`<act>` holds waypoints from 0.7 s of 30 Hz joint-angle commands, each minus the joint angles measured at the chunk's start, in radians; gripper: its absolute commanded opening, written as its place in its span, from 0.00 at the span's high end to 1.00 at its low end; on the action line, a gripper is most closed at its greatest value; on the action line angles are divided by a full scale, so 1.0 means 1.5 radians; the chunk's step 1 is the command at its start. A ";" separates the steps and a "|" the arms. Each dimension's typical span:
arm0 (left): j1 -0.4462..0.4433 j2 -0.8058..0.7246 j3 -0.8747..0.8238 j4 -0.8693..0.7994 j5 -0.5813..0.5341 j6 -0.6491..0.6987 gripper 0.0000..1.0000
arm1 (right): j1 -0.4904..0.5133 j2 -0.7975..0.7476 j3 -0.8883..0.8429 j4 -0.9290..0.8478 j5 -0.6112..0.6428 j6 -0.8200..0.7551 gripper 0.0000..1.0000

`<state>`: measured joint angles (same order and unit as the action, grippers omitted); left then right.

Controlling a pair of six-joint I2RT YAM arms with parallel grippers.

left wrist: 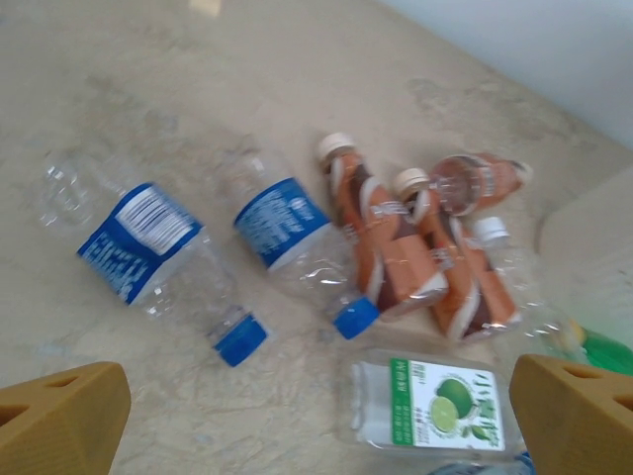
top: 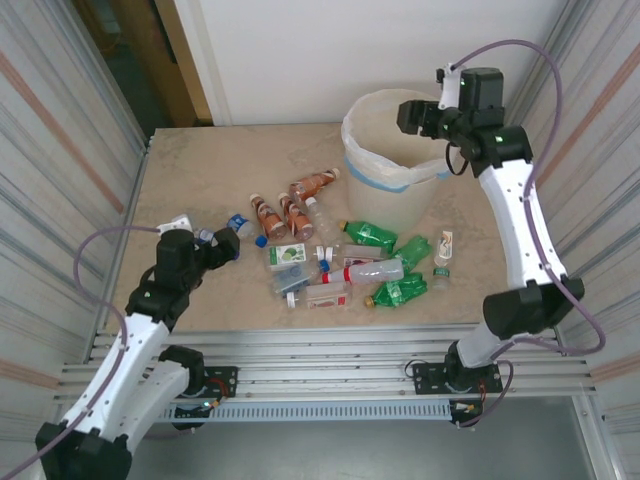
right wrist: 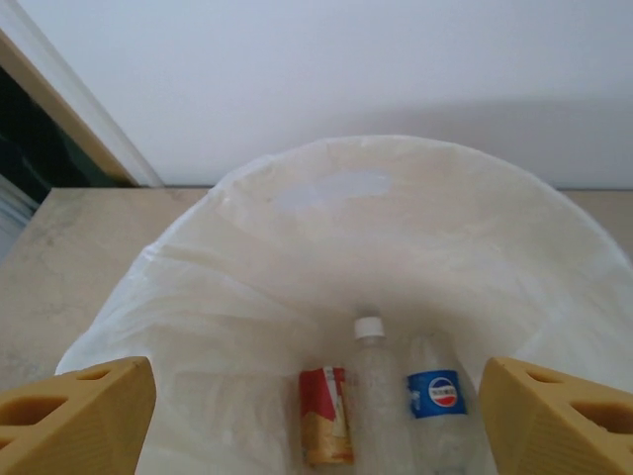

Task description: Put the plastic bottles in the bin

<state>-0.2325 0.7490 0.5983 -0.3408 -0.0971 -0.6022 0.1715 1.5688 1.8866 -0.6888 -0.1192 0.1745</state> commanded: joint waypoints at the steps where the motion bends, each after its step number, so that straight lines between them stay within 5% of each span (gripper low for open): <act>1: 0.036 0.037 0.014 -0.004 0.021 -0.058 0.01 | -0.006 -0.054 -0.054 -0.006 0.049 -0.015 0.10; 4: 0.059 0.080 0.021 -0.013 0.006 -0.089 0.01 | -0.007 -0.103 -0.097 0.004 0.067 -0.011 0.01; 21: 0.119 0.328 0.112 -0.022 -0.029 -0.131 0.04 | -0.004 -0.249 -0.265 0.058 0.074 0.053 0.02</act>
<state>-0.0673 1.1961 0.7212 -0.3695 -0.1280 -0.7856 0.1642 1.2301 1.5105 -0.6476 -0.0158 0.2256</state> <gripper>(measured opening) 0.966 0.980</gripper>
